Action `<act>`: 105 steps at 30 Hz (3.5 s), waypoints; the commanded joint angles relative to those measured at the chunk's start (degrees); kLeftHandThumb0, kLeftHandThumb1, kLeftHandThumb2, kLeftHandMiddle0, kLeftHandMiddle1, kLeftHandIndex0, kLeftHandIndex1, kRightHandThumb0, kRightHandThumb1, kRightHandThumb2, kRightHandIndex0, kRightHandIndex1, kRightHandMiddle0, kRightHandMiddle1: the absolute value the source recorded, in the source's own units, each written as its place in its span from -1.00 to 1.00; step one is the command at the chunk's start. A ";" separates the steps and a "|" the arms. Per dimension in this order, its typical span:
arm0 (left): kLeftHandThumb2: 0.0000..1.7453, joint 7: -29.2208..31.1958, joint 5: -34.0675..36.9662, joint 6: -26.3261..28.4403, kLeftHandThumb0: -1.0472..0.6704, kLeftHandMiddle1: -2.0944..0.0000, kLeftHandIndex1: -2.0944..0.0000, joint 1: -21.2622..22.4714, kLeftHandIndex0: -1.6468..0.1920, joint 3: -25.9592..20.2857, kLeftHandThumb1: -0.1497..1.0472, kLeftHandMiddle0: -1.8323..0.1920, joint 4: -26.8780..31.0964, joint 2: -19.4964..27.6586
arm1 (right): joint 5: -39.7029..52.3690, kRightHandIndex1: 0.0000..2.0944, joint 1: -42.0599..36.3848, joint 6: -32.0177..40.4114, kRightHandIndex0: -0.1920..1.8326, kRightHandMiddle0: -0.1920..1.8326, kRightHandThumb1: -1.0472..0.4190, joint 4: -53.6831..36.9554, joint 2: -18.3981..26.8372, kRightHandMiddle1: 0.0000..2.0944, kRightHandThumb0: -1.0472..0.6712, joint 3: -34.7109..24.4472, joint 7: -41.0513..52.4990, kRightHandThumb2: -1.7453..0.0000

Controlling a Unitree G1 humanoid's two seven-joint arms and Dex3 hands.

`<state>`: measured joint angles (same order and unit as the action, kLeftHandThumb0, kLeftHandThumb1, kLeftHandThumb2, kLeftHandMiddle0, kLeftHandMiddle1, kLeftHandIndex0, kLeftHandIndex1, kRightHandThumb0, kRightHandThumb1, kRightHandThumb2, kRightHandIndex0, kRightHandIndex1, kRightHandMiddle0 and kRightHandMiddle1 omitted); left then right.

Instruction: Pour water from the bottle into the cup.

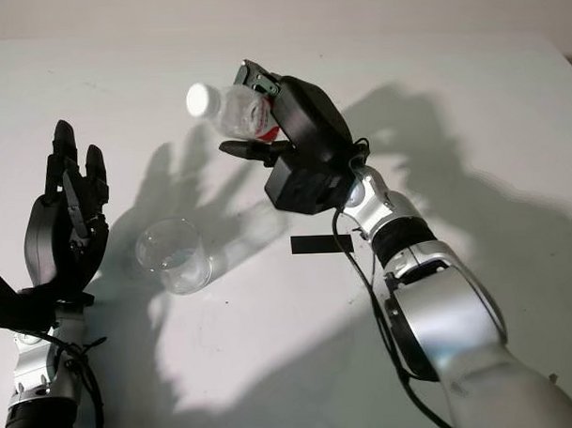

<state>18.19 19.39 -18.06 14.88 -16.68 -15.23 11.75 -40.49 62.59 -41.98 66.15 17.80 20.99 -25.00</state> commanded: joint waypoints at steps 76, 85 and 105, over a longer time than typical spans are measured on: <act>-0.19 -0.71 0.09 -1.98 -0.61 1.00 1.00 1.81 1.00 0.43 1.00 1.00 -3.78 -2.07 | -23.56 1.00 9.60 6.42 0.41 0.06 -1.00 -1.64 1.19 1.00 -0.37 26.21 -41.82 0.64; -0.20 -0.90 -0.01 -1.73 -0.61 1.00 1.00 1.48 1.00 0.35 1.00 1.00 -3.29 -2.10 | 5.15 1.00 3.41 -3.70 0.44 0.13 -1.00 -0.65 -1.17 1.00 -0.26 8.32 -9.64 0.61; -0.21 -0.13 1.14 0.17 -0.61 1.00 1.00 0.53 1.00 0.08 1.00 1.00 -2.32 -1.98 | 59.34 1.00 -26.63 48.46 0.37 0.14 -1.00 -45.34 -2.49 1.00 -0.27 -23.25 48.91 0.43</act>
<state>18.07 20.32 -18.19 17.35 -16.52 -17.63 10.27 18.06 37.79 4.94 24.61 14.10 -0.90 23.74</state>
